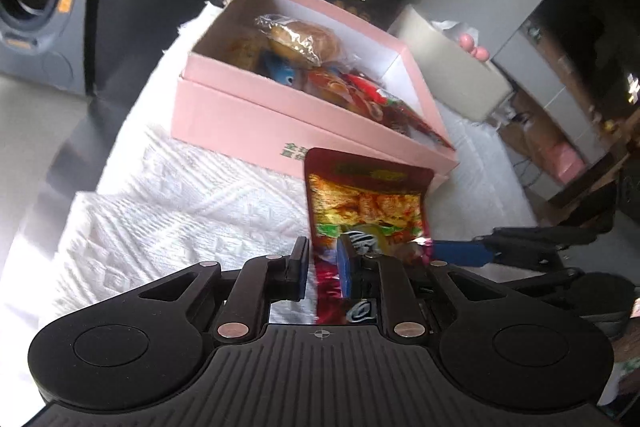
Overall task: Organize snacks
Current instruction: 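Bring the red snack bag over the pink box with the left tool while the right tool follows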
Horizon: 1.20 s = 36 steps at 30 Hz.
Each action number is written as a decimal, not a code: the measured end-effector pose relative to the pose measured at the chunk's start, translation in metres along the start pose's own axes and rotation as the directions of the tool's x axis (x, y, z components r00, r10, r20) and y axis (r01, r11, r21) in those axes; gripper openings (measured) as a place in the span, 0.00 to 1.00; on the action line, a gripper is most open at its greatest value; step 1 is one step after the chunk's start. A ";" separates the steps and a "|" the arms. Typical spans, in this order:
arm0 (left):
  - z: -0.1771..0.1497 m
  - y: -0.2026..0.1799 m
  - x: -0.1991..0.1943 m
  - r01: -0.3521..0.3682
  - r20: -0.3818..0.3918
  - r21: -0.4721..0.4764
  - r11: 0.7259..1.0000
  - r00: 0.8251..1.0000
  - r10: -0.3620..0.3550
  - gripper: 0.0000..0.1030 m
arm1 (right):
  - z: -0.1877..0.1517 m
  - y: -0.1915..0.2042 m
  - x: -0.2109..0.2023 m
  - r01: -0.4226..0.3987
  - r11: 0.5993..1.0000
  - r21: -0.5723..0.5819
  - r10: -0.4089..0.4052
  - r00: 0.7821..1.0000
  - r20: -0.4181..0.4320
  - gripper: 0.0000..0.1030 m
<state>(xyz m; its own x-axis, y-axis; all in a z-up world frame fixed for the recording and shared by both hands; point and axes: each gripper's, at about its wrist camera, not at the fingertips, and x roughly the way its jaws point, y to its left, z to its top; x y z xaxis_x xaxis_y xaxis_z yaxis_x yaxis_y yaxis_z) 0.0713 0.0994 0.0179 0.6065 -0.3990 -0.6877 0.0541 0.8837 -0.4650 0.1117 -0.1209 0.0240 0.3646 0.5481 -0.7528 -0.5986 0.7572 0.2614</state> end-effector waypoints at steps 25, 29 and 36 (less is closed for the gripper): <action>0.042 0.012 -0.039 -0.018 0.128 -0.026 1.000 0.991 0.021 0.14 | 0.064 0.009 -0.047 -0.020 0.992 -0.126 0.039 0.989 0.144 0.27; 0.017 0.032 -0.041 0.038 0.103 -0.081 0.996 0.994 -0.029 0.14 | 0.040 0.003 -0.025 -0.056 0.993 -0.108 0.059 0.998 0.033 0.34; -0.008 0.048 -0.018 0.076 0.047 -0.150 0.986 0.996 -0.070 0.15 | 0.030 -0.024 0.018 -0.087 0.994 0.063 0.089 0.996 -0.025 0.50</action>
<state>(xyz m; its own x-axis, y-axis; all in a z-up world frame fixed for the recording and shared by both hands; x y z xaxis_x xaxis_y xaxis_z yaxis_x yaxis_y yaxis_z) 0.0568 0.1472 0.0039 0.6378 -0.4477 -0.6267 -0.0199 0.8039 -0.5945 0.1546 -0.1187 0.0225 0.2920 0.6041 -0.7415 -0.5818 0.7275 0.3636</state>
